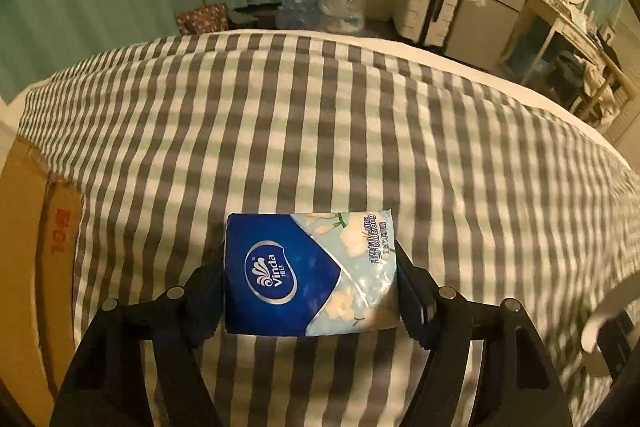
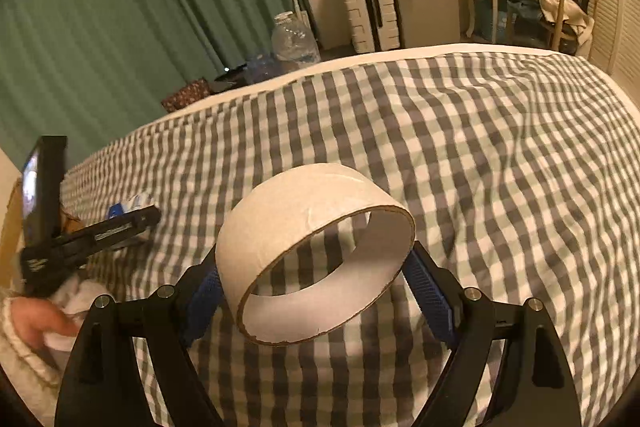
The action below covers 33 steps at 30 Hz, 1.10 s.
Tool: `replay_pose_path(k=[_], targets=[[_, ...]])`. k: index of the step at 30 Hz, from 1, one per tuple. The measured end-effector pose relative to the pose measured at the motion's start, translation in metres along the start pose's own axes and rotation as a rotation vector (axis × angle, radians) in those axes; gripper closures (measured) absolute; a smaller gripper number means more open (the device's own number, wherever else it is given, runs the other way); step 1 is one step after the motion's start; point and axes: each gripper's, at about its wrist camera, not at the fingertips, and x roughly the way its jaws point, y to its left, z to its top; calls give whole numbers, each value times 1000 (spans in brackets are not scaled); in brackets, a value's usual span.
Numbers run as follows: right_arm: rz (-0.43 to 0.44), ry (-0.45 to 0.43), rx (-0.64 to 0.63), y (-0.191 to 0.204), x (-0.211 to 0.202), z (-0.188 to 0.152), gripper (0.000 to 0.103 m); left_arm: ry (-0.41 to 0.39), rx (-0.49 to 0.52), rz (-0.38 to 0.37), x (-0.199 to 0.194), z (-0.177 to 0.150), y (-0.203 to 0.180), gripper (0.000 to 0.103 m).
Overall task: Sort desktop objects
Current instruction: 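Grasp the blue Vinda tissue pack with the left gripper while the right gripper grasps the tape roll, then carry the tissue pack and tape roll to the box and release both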
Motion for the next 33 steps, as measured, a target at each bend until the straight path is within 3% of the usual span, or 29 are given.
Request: replay_pose_path(k=[8,13,20,27,33], targets=[[-86,-73,-115,43,-59,-15,19,-58,16,-117,-78,-52,15,29],[-88,-101,-153,79,-96,-29,19,-114,39,-131,-119,-84,24,29],[-48,-200,-237,142,-165,-37,19,-241,44,-168,-188,-71,64,29],[119,-308,-258,214,-241,-21,19,-391,30,-173,-272,-33,123,29],[285,-324,-301,294,-270,-16,19,-432,-7,-128,-316,-13,189,29]])
